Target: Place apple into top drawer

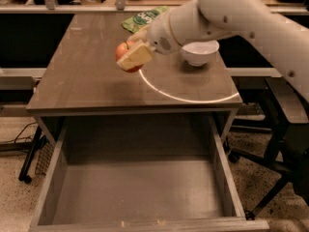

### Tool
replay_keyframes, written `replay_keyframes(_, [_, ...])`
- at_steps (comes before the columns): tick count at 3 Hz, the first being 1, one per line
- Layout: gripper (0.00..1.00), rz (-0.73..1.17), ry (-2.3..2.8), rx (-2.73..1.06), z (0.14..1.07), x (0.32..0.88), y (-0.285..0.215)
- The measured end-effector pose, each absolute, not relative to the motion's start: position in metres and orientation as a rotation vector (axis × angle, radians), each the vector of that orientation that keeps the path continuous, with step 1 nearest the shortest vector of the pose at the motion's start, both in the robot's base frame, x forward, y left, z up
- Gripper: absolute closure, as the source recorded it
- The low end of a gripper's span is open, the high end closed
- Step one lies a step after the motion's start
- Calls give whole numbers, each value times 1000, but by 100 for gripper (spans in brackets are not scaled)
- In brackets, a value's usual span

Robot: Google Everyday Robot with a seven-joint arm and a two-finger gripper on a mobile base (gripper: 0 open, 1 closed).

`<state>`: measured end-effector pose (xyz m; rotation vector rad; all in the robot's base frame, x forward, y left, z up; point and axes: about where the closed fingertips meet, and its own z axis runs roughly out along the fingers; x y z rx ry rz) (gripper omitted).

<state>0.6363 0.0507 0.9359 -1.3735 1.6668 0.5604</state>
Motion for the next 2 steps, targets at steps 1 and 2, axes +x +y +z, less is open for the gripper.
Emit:
replay_keyframes(1, [100, 575, 1673, -1330, 929, 585, 17])
replay_keyframes(2, [100, 550, 1728, -1272, 918, 577, -24])
